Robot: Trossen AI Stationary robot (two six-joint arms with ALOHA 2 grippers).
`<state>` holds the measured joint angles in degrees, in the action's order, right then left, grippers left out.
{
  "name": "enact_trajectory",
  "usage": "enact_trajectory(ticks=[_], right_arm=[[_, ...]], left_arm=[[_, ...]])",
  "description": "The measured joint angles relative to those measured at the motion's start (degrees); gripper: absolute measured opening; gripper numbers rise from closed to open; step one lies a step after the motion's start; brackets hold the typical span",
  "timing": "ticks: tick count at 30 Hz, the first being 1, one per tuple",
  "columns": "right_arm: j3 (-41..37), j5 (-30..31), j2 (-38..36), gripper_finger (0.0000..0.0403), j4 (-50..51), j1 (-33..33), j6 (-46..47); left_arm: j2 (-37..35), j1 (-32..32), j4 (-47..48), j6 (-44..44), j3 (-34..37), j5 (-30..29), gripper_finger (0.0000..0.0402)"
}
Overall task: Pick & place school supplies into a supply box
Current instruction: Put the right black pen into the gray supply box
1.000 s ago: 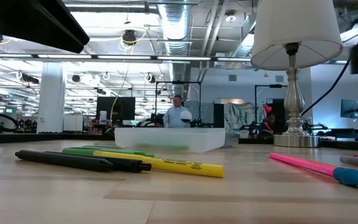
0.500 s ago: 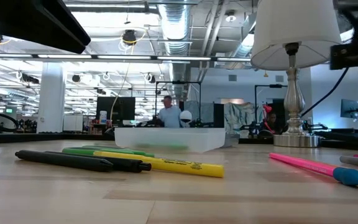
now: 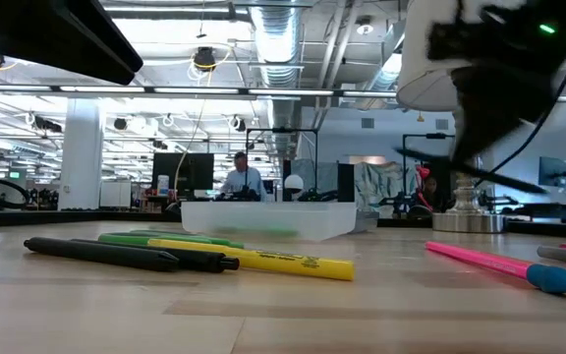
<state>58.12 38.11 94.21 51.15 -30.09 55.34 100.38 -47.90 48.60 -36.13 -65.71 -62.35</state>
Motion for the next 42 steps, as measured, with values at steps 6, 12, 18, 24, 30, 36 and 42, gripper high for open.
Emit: enact_trajectory(ticks=[6,12,18,24,30,36,42], right_arm=[[5.66,2.56,-0.04,0.0018,-9.80,6.60,-17.70],[6.00,-3.22,-0.04,0.0016,-27.14,14.13,-34.81],[6.00,-10.19,-0.04,0.0020,-35.72,20.41,-42.26],[6.00,-13.06,-0.04,0.0018,-37.30,24.51,-43.94],[6.16,-16.44,4.34,0.0023,-42.55,27.42,-46.70],[6.00,-21.25,10.58,0.0019,-46.85,31.41,-47.68],[5.97,-24.54,13.66,0.0032,-48.03,34.18,-45.91]], left_arm=[[0.00,0.00,0.01,0.37,0.00,0.00,0.0128],[0.00,0.00,1.06,0.38,0.00,0.02,0.0128],[0.00,0.00,2.12,0.38,0.00,0.00,0.0128],[0.00,0.00,3.38,0.38,0.18,-1.98,0.0128],[0.00,0.43,3.70,0.38,1.65,-4.59,0.0128],[0.00,2.14,4.75,0.03,1.88,-4.34,0.0128],[0.00,3.22,4.94,0.05,1.88,-3.69,0.0128]])
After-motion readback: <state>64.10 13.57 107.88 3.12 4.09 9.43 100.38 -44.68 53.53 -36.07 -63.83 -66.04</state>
